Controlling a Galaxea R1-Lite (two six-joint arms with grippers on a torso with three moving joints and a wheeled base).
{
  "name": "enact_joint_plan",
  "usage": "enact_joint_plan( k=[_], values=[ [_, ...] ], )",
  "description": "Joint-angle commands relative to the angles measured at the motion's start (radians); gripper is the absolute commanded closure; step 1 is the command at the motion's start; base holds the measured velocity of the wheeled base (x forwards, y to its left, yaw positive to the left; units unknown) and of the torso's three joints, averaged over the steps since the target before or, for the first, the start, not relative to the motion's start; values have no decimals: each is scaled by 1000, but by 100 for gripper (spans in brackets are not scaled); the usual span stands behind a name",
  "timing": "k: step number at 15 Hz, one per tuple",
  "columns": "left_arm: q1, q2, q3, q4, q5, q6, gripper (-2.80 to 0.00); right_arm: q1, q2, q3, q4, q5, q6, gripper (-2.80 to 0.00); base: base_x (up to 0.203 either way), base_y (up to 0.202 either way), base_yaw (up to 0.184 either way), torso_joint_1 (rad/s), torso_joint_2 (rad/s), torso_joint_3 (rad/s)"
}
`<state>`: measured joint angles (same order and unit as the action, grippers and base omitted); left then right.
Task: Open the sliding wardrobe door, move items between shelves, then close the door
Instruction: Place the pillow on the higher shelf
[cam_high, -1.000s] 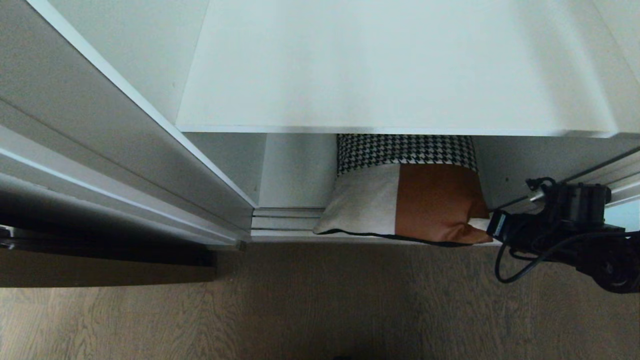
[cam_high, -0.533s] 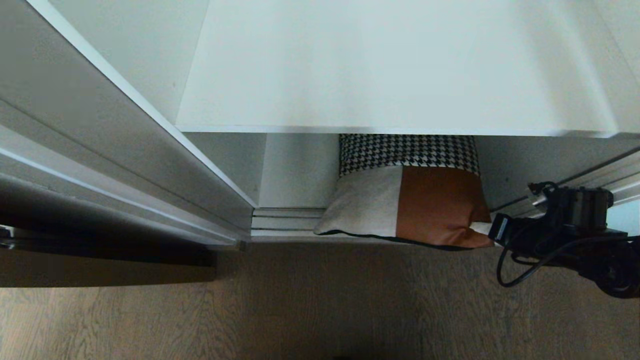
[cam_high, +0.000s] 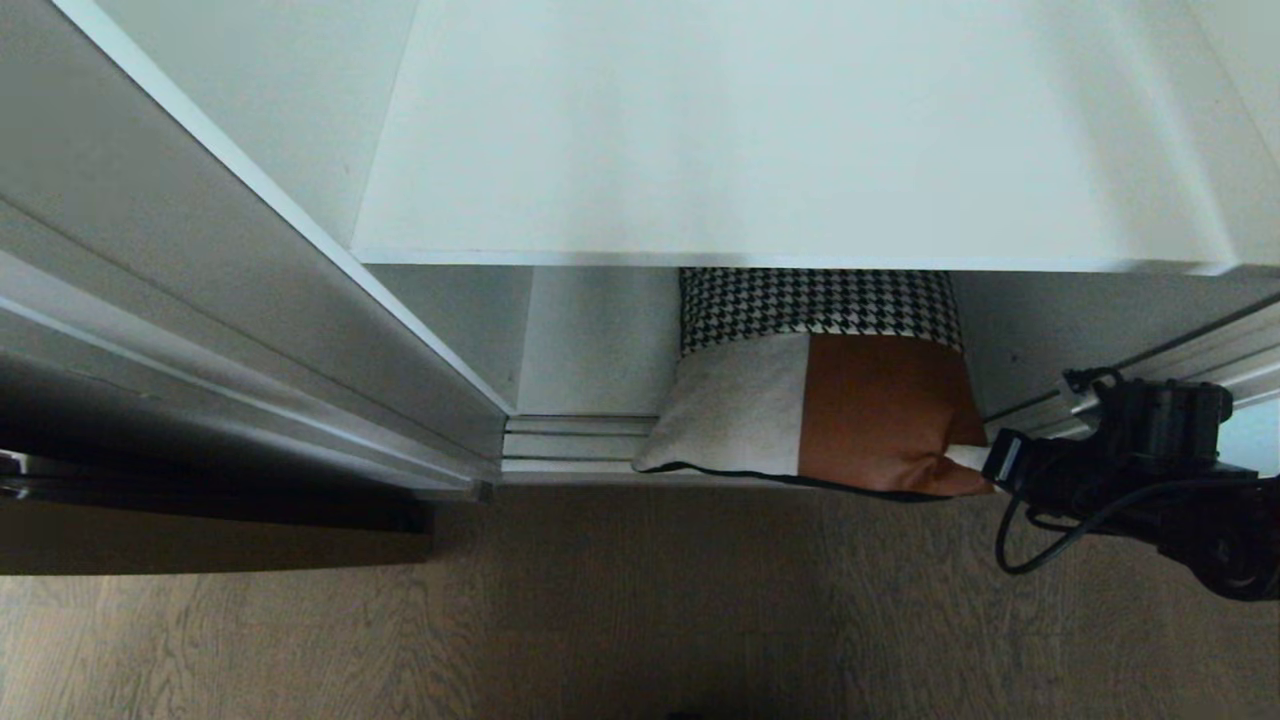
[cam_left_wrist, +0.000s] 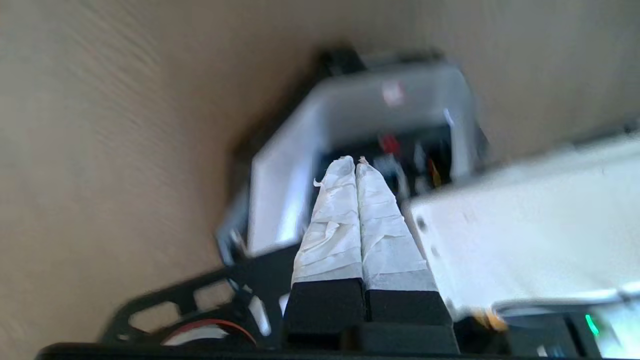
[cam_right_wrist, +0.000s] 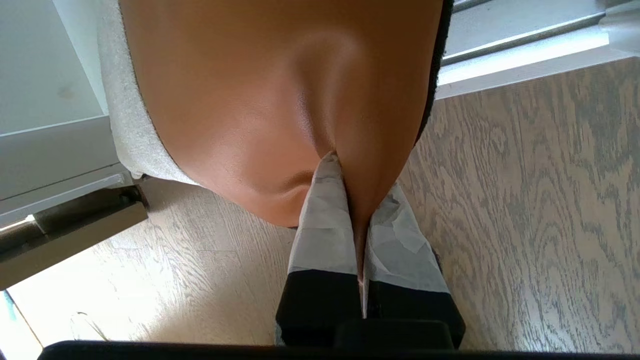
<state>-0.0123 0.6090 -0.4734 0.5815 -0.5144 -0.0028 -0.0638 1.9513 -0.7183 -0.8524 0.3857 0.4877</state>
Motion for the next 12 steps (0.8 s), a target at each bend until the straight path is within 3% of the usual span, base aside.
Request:
enact_joint_plan(
  k=[1,3,6,10,12],
  values=[
    [-1,189,39,-33,-23,73,0,1,-3,-7,-5,2,2,0,0,0,0,0,0,0],
    [-16,325,98,-169,-28,118,0,5,1,-7,-4,1,1,0,0,0,0,0,0,0],
    [-93,492,162,-425,-21,134,0,4,-12,-7,1,1,0,0,0,0,0,0,0,0],
    [-153,687,173,-685,-1,95,0,10,-12,-4,3,1,-3,0,0,0,0,0,0,0],
    [-203,761,175,-782,43,63,0,10,-9,-8,4,-1,-3,0,0,0,0,0,0,0]
  ],
)
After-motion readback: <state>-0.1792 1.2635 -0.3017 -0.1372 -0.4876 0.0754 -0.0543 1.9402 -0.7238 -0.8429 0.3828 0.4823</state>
